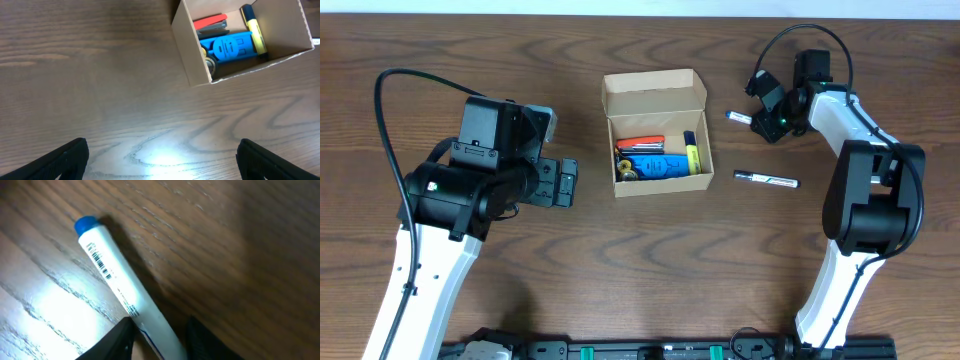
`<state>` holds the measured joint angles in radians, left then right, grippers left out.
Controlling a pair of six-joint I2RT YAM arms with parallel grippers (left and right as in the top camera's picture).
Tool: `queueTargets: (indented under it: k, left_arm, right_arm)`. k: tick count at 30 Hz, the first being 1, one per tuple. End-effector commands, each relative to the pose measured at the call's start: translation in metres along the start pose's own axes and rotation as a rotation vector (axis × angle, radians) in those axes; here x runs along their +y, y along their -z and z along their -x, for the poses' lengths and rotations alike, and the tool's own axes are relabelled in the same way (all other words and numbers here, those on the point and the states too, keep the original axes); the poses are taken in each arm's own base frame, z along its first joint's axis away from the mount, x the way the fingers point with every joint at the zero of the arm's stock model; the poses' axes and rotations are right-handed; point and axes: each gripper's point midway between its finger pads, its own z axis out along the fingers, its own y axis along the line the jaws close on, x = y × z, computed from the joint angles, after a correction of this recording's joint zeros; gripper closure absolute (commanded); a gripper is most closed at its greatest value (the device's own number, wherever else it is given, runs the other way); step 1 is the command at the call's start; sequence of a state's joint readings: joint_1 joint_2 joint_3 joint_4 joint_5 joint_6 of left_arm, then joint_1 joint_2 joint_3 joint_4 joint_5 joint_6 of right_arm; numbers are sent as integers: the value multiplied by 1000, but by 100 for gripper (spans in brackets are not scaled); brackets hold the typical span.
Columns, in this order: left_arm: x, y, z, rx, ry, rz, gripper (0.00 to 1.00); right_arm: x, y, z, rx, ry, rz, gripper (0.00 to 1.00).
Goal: Pack container
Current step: 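Grasp the blue-capped white marker with the right gripper, then lower the blue-capped marker into the box and release it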
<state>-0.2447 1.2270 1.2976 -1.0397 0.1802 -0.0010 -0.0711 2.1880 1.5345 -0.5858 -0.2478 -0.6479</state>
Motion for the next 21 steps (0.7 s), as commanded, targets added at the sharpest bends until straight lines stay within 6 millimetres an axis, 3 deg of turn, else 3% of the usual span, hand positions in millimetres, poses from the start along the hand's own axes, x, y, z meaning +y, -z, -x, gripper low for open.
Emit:
queueTargets:
  k: [1, 7, 10, 16, 21]
  left_arm:
    - [2, 3, 2, -11, 8, 6, 5]
    - [2, 3, 2, -11, 8, 6, 5]
    - [2, 3, 2, -11, 8, 6, 5]
    - [2, 3, 2, -11, 8, 6, 5]
    - [2, 3, 2, -11, 8, 6, 5]
  right_arm:
    - [5, -12, -11, 43, -103, 17, 78]
    - [12, 2, -3, 56, -236, 26, 99]
    - [17, 24, 9, 47, -273, 23, 99]
    - [38, 102, 51, -35, -291, 16, 99]
    - [90, 177, 94, -175, -154, 5, 99]
